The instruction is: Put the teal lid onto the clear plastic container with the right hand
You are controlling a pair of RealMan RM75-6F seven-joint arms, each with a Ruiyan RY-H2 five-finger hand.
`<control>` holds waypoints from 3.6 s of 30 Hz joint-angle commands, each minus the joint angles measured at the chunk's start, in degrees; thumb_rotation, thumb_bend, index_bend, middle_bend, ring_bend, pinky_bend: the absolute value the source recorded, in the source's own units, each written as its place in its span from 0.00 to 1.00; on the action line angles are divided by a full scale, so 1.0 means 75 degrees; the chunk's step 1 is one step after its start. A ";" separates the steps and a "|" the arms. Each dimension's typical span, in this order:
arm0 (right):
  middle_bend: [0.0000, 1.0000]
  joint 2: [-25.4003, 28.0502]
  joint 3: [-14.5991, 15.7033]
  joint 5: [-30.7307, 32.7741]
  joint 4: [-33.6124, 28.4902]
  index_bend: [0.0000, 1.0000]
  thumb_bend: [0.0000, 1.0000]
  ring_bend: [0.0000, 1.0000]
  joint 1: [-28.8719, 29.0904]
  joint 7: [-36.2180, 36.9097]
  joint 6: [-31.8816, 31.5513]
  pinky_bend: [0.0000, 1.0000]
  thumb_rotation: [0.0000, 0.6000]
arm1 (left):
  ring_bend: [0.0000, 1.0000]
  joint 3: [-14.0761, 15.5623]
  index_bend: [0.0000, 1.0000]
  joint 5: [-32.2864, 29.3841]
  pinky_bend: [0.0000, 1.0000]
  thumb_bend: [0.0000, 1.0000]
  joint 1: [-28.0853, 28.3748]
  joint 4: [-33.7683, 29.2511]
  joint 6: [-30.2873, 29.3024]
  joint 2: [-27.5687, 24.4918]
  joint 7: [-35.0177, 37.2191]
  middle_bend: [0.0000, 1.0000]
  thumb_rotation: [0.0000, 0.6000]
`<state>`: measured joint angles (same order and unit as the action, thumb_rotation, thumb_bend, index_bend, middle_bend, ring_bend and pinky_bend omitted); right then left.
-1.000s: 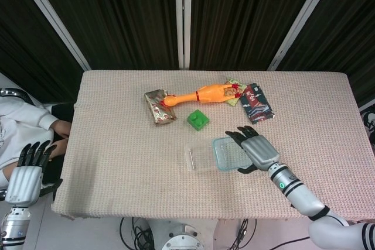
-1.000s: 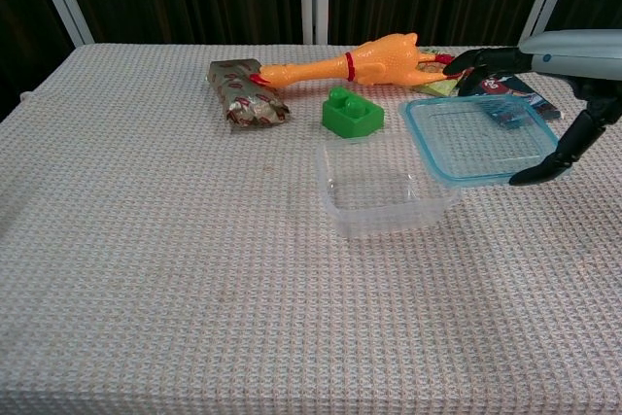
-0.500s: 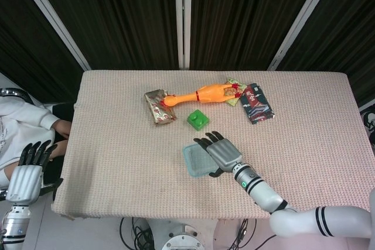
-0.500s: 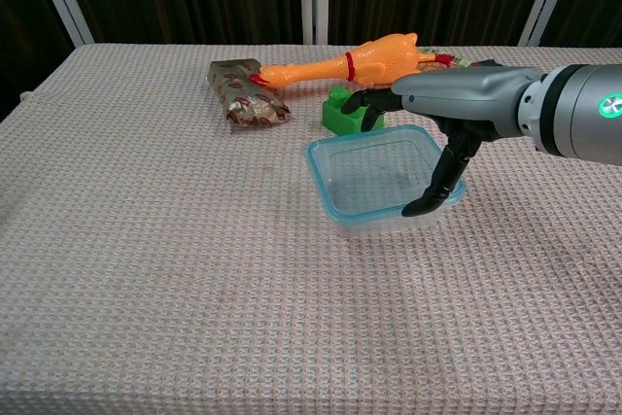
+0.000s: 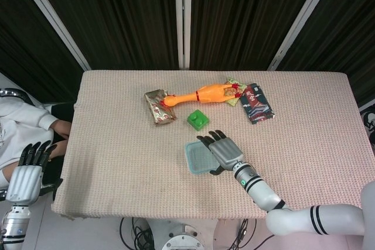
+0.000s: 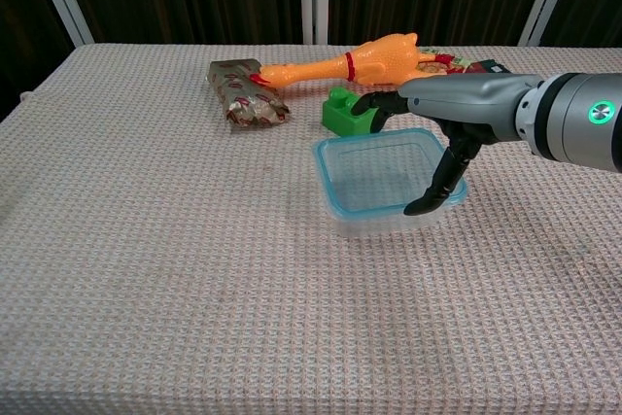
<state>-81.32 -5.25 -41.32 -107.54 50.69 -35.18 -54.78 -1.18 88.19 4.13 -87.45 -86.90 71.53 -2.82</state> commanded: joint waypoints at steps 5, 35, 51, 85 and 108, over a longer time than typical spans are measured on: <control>0.28 -0.0071 0.0048 -0.0023 0.0111 0.00 0.16 0.00 0.0066 0.0105 0.0039 0.00 1.00 | 0.00 0.0010 0.12 -0.0014 0.00 0.14 -0.0010 0.0021 0.0004 0.0008 0.0011 0.07 1.00; 0.25 -0.0186 0.0247 0.0071 0.0302 0.00 0.15 0.00 0.0154 0.0349 -0.0043 0.00 1.00 | 0.00 0.0016 0.12 -0.0066 0.00 0.14 0.0018 0.0172 0.0097 0.0087 0.0131 0.07 1.00; 0.05 -0.0152 0.0323 -0.0061 0.0156 0.00 0.10 0.00 0.0114 0.0371 -0.0139 0.00 1.00 | 0.00 0.0019 0.12 -0.0079 0.00 0.14 0.0015 0.0273 0.0099 0.0137 0.0240 0.07 1.00; 0.16 0.0454 0.0712 -0.1318 -0.0024 0.00 0.07 0.00 -0.0727 0.0786 -0.0388 0.00 1.00 | 0.00 0.0048 0.12 -0.0050 0.00 0.14 0.0008 0.0101 0.0079 0.0102 0.0046 0.07 1.00; 0.16 0.0272 0.0699 -0.1353 -0.0079 0.00 0.07 0.00 -0.0821 0.0522 -0.0497 0.00 1.00 | 0.00 0.0073 0.12 -0.0074 0.00 0.14 -0.0014 0.0325 0.0110 0.0202 0.0285 0.07 1.00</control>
<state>-79.80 0.10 -49.93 -106.98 45.02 -31.32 -57.33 -0.63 87.62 4.04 -85.03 -86.05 73.04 -0.70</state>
